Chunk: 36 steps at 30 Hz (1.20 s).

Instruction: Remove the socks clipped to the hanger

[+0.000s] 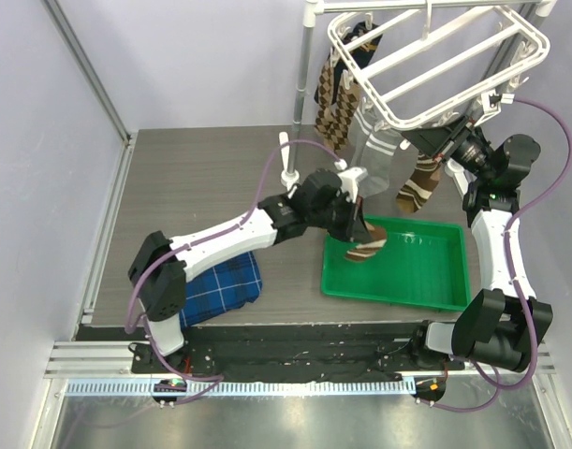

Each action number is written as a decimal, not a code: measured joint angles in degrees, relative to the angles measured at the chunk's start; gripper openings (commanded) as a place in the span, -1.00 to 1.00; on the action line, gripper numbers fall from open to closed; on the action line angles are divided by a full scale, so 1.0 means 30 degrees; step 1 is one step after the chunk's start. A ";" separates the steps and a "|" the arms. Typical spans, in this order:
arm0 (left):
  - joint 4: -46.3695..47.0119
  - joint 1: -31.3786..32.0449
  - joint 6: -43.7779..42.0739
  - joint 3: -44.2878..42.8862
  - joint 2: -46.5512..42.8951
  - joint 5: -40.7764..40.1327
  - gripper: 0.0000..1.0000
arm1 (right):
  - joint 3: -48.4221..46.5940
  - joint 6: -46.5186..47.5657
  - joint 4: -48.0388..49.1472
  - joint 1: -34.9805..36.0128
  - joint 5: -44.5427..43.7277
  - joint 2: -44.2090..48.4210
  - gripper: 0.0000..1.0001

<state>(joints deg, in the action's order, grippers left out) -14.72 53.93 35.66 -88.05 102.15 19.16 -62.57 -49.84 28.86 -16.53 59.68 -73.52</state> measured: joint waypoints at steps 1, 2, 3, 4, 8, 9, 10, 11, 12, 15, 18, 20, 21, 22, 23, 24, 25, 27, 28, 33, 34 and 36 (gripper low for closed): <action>0.0153 0.0313 0.0095 0.0000 0.0175 0.0066 -0.97 | -0.0022 0.0000 -0.0080 0.0000 -0.0007 0.0000 -0.98; 0.0415 0.0648 0.0219 0.0000 0.0379 0.0160 -0.85 | -0.0029 0.0000 -0.0146 0.0000 -0.0007 0.0007 -0.98; 0.0736 0.0874 0.0415 0.0000 0.0576 0.0270 -0.72 | -0.0036 0.0007 -0.0226 0.0000 -0.0007 0.0007 -0.98; 0.1020 0.0998 0.0539 0.0000 0.0743 0.0364 -0.56 | -0.0036 0.0007 -0.0291 0.0000 -0.0007 0.0007 -0.98; 0.2157 0.0889 0.1166 0.0000 0.1319 0.0787 -0.03 | -0.0036 0.0051 -0.0590 0.0000 -0.0029 0.0044 -0.98; 0.2353 0.0852 0.1319 0.0000 0.1413 0.0874 0.10 | -0.0044 0.0066 -0.0692 0.0000 -0.0051 0.0066 -0.98; 0.2543 0.0838 0.1443 0.0000 0.1479 0.0940 0.24 | -0.0051 0.0073 -0.0787 0.0000 -0.0066 0.0080 -0.98; 0.2674 0.0801 0.1486 0.0000 0.1501 0.0969 0.59 | -0.0080 0.0080 -0.0933 0.0000 -0.0080 0.0095 -0.98; 0.2761 0.0765 0.1523 0.0000 0.1501 0.0954 0.60 | -0.0109 0.0102 -0.1020 0.0000 -0.0087 0.0102 -0.98; 0.2849 0.0729 0.1457 -0.0051 0.1501 0.0605 0.63 | -0.0226 0.0124 -0.1355 0.0015 -0.0131 0.0146 -0.98; 0.2681 0.0729 0.1122 -0.0335 0.1559 0.0087 0.68 | -0.0277 0.0080 -0.1523 0.0044 -0.0182 0.0182 -0.98; 0.2667 0.0729 0.0780 -0.1042 0.1872 -0.0437 0.70 | -0.0291 -0.0022 -0.1603 0.0109 -0.0284 0.0189 -0.98; 0.2710 0.0729 0.0546 -0.1574 0.2142 -0.0765 0.70 | -0.0291 -0.0168 -0.1661 0.0124 -0.0328 0.0211 -0.98; 0.2849 0.0729 0.0401 -0.2076 0.2419 -0.1093 0.71 | -0.0291 -0.0357 -0.1719 0.0153 -0.0386 0.0226 -0.98; 0.2965 0.0736 0.0240 -0.2586 0.2688 -0.1348 0.73 | -0.0291 -0.0481 -0.1763 0.0168 -0.0444 0.0255 -0.98; 0.3118 0.0736 0.0073 -0.2958 0.2914 -0.1552 0.74 | -0.0306 -0.0641 -0.1843 0.0204 -0.0532 0.0291 -0.98; 0.3475 0.0736 -0.0044 -0.3322 0.3184 -0.1734 0.74 | -0.0372 -0.0787 -0.1982 0.0211 -0.0590 0.0313 -0.98; 0.4539 0.0736 -0.0233 -0.3825 0.3738 -0.2069 0.80 | -0.0583 -0.0954 -0.2339 0.0248 -0.0692 0.0372 -0.98; 0.5013 0.0736 -0.0321 -0.3861 0.3891 -0.2215 0.81 | -0.0736 -0.1027 -0.2630 0.0248 -0.0743 0.0437 -0.98; 0.7890 0.0736 -0.0692 -0.3854 0.4962 -0.3592 0.89 | -0.1253 -0.1537 -0.3636 0.0248 -0.1290 0.1064 -0.98; 0.8342 0.0736 -0.0765 -0.3854 0.5166 -0.3796 0.89 | -0.1260 -0.1690 -0.3665 0.0248 -0.1443 0.1246 -0.98; 0.9304 0.0736 -0.1078 -0.3861 0.5756 -0.4211 0.92 | -0.1290 -0.1974 -0.3730 0.0248 -0.1654 0.1523 -0.98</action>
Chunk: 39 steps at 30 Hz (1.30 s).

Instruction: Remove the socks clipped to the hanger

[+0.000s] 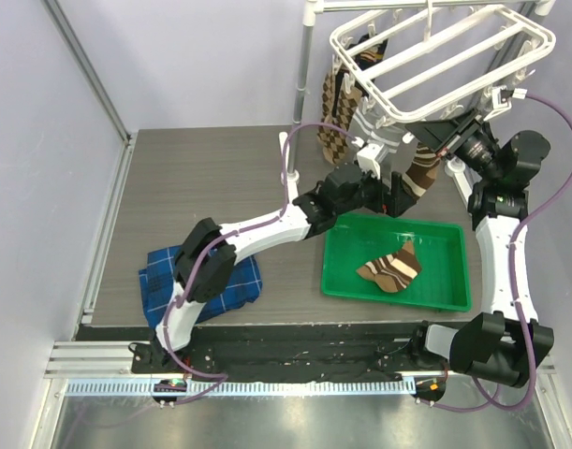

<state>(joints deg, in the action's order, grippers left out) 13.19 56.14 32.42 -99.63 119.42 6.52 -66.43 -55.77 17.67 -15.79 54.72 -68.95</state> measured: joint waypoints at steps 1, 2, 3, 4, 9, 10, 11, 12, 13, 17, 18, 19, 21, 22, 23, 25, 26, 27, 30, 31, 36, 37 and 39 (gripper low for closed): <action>0.0321 0.0000 -0.0146 -0.0066 0.0364 -0.0160 0.92 | -0.0029 -0.0124 -0.0058 0.0000 -0.0095 0.0087 -0.98; 0.0495 -0.0007 -0.0335 -0.0299 0.0823 -0.0306 0.93 | -0.0073 -0.0240 -0.0087 0.0000 -0.0168 0.0146 -0.98; 0.0583 -0.0007 -0.0488 -0.0641 0.1333 -0.0408 0.93 | -0.0109 -0.0372 -0.0095 0.0000 -0.0262 0.0189 -0.98; 0.0627 0.0000 -0.0576 -0.0940 0.1785 -0.0495 0.94 | -0.0117 -0.0481 -0.0131 0.0000 -0.0372 0.0240 -0.98; 0.0823 0.0124 -0.1406 -0.2718 0.4124 -0.1362 0.97 | -0.0117 -0.0991 -0.0510 0.0000 -0.0896 0.0532 -0.98; 0.0838 0.0160 -0.1501 -0.2900 0.4379 -0.1581 0.98 | -0.0117 -0.1049 -0.0583 0.0000 -0.0969 0.0612 -0.98; 0.0889 0.0219 -0.1596 -0.3206 0.4707 -0.1894 0.98 | -0.0117 -0.1100 -0.0656 0.0000 -0.1064 0.0707 -0.99; 0.1093 0.0291 -0.1690 -0.3475 0.5013 -0.2200 0.99 | -0.0124 -0.1144 -0.0721 0.0000 -0.1129 0.0801 -0.98; 0.1231 0.0321 -0.1763 -0.3606 0.5180 -0.2368 1.00 | -0.0138 -0.1188 -0.0809 0.0000 -0.1209 0.0918 -0.98; 0.1814 0.0415 -0.1982 -0.5049 0.6193 -0.3053 0.99 | -0.0306 -0.1188 -0.1064 0.0000 -0.1355 0.1158 -0.98; 0.1982 0.0430 -0.1996 -0.5493 0.6470 -0.3118 0.99 | -0.0364 -0.1180 -0.1071 0.0000 -0.1362 0.1166 -0.98; 0.2025 0.0444 -0.2011 -0.5901 0.6703 -0.3147 1.00 | -0.0408 -0.1180 -0.1115 0.0000 -0.1370 0.1166 -0.98; 0.2229 0.0466 -0.2047 -0.6819 0.7220 -0.3140 1.00 | -0.0430 -0.1173 -0.1188 0.0000 -0.1413 0.1158 -0.98; 0.2273 0.0466 -0.2055 -0.7227 0.7431 -0.3126 1.00 | -0.0430 -0.1166 -0.1209 0.0000 -0.1421 0.1158 -0.98; 0.2317 0.0459 -0.2062 -0.7708 0.7694 -0.3082 0.99 | -0.0430 -0.1151 -0.1239 0.0000 -0.1428 0.1158 -0.98; 0.2382 0.0459 -0.2120 -0.8437 0.8080 -0.2980 1.00 | -0.0430 -0.1115 -0.1362 0.0000 -0.1428 0.1151 -0.98; 0.2397 0.0459 -0.2157 -0.8888 0.8335 -0.2936 0.99 | -0.0430 -0.1107 -0.1399 0.0000 -0.1428 0.1151 -0.98; 0.2397 0.0459 -0.2186 -0.9231 0.8553 -0.2885 0.99 | -0.0430 -0.1100 -0.1443 0.0000 -0.1428 0.1151 -0.98; 0.2506 0.0459 -0.2346 -1.0091 0.9158 -0.2827 0.63 | -0.0430 -0.1086 -0.1545 0.0000 -0.1421 0.1151 -0.98; 0.2528 0.0459 -0.2390 -1.0178 0.9267 -0.2827 0.41 | -0.0437 -0.1056 -0.1596 0.0000 -0.1421 0.1151 -0.98; 0.2506 0.0452 -0.2426 -1.0178 0.9420 -0.2725 -0.80 | -0.0503 -0.0962 -0.1851 0.0000 -0.1406 0.1151 -0.97; 0.2521 0.0452 -0.2426 -1.0178 0.9420 -0.2652 -0.86 | -0.0503 -0.0962 -0.1887 0.0000 -0.1413 0.1151 -0.96; 0.2521 0.0459 -0.2426 -1.0185 0.9420 -0.2412 -0.93 | -0.0503 -0.0947 -0.2004 0.0000 -0.1413 0.1151 -0.82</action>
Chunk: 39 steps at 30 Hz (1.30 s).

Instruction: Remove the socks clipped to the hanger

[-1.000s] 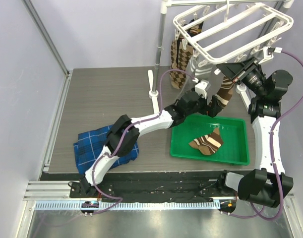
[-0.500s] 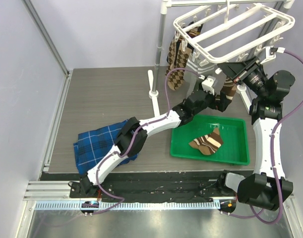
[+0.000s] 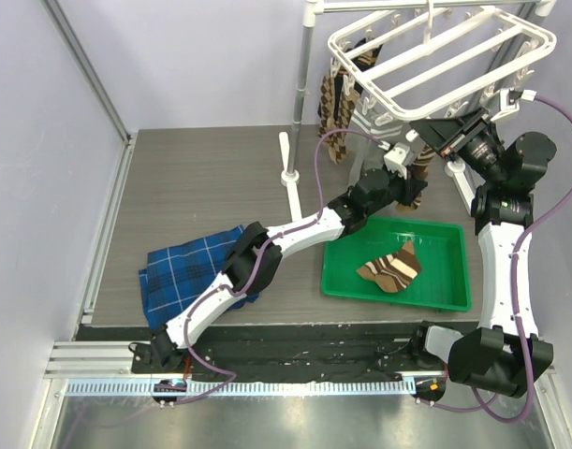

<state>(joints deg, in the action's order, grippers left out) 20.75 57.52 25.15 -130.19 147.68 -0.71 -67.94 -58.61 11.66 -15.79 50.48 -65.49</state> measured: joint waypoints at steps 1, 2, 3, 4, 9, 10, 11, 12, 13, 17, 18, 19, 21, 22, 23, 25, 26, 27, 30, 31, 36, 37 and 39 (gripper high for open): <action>0.0007 0.0000 0.0095 0.0051 -0.0007 0.0248 -0.95 | 0.0000 0.0000 -0.0066 0.0000 -0.0007 0.0000 -0.75; 0.0022 0.0000 0.0168 0.0160 -0.0066 0.0364 -0.97 | 0.0000 0.0007 -0.0117 0.0000 -0.0015 0.0000 -0.66; 0.0138 0.0000 0.0357 0.0597 -0.0262 0.0605 -0.99 | 0.0000 0.0015 -0.0204 0.0000 -0.0022 0.0000 -0.47; 0.0153 -0.0007 0.0546 0.1173 -0.0568 0.0823 -1.00 | 0.0000 0.0058 -0.0299 0.0000 -0.0029 0.0000 -0.38; 0.0146 -0.0051 0.1683 0.3708 -0.2353 0.2382 -1.00 | -0.0342 0.1173 -0.1865 -0.0036 -0.0306 0.0000 0.40; 0.0153 -0.0051 0.2033 0.4452 -0.2943 0.2849 -1.00 | -0.0612 0.1960 -0.2594 -0.0117 -0.0313 0.0000 0.42; 0.0233 -0.0051 0.2302 0.5100 -0.3461 0.3271 -1.00 | -0.0838 0.2718 -0.3235 -0.0284 -0.0219 0.0000 0.44; 0.0284 -0.0058 0.2586 0.5770 -0.4029 0.3672 -1.00 | -0.1093 0.3453 -0.3876 -0.0546 -0.0058 0.0000 0.45; 0.0306 -0.0066 0.2834 0.6302 -0.4503 0.3978 -1.00 | -0.1304 0.4007 -0.4350 -0.0903 0.0066 0.0022 0.45; 0.0583 -0.0073 0.3665 0.8160 -0.6360 0.5326 -1.00 | -0.1851 0.5282 -0.5588 -0.2455 0.0765 0.0080 0.44; 0.0641 -0.0073 0.3847 0.8408 -0.6688 0.5595 -1.00 | -0.1953 0.5493 -0.5770 -0.2769 0.0984 0.0080 0.45; 0.0729 -0.0073 0.3993 0.8633 -0.6965 0.5814 -1.00 | -0.2011 0.5632 -0.5865 -0.3089 0.1239 0.0080 0.45; 0.0845 -0.0073 0.4131 0.9012 -0.7388 0.6251 -1.00 | -0.2164 0.5938 -0.6069 -0.3643 0.1676 0.0080 0.44; 0.0852 -0.0073 0.4182 0.9158 -0.7555 0.6404 -1.00 | -0.2266 0.6018 -0.6186 -0.3861 0.1872 0.0080 0.44; 0.0852 -0.0073 0.4262 0.9238 -0.7664 0.6623 -1.00 | -0.2455 0.6091 -0.6353 -0.4065 0.2098 0.0073 0.44; 0.0845 -0.0073 0.4452 0.9391 -0.7803 0.6943 -1.00 | -0.2805 0.6324 -0.6492 -0.4240 0.2266 0.0073 0.44; 0.0852 -0.0080 0.4503 0.9449 -0.7847 0.7118 -1.00 | -0.3038 0.6492 -0.6506 -0.4299 0.2324 0.0073 0.44; 0.0845 -0.0095 0.4575 0.9493 -0.7861 0.7344 -1.00 | -0.3257 0.6725 -0.6506 -0.4313 0.2375 0.0073 0.44; 0.0860 -0.0102 0.4969 0.9624 -0.7861 0.8240 -1.00 | -0.3781 0.7555 -0.6492 -0.4313 0.2397 0.0080 0.40; 0.0860 -0.0109 0.5034 0.9683 -0.7868 0.8480 -1.00 | -0.3876 0.7817 -0.6484 -0.4313 0.2397 0.0080 0.40; 0.0707 -0.0175 0.5180 1.0120 -0.8116 0.9595 -1.00 | -0.3891 0.9675 -0.6601 -0.4313 0.1778 0.0109 0.39; 0.0707 -0.0197 0.5209 1.0185 -0.8189 0.9843 -1.00 | -0.3861 1.0127 -0.6637 -0.4313 0.1545 0.0153 0.38; 0.0692 -0.0226 0.5340 1.0375 -0.8408 1.0280 -1.00 | -0.3832 1.0761 -0.6688 -0.4313 0.1304 0.0211 0.36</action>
<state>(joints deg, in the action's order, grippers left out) 22.83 56.84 41.17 -99.07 122.45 30.13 -79.44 -26.33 -8.40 -28.73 54.39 -64.86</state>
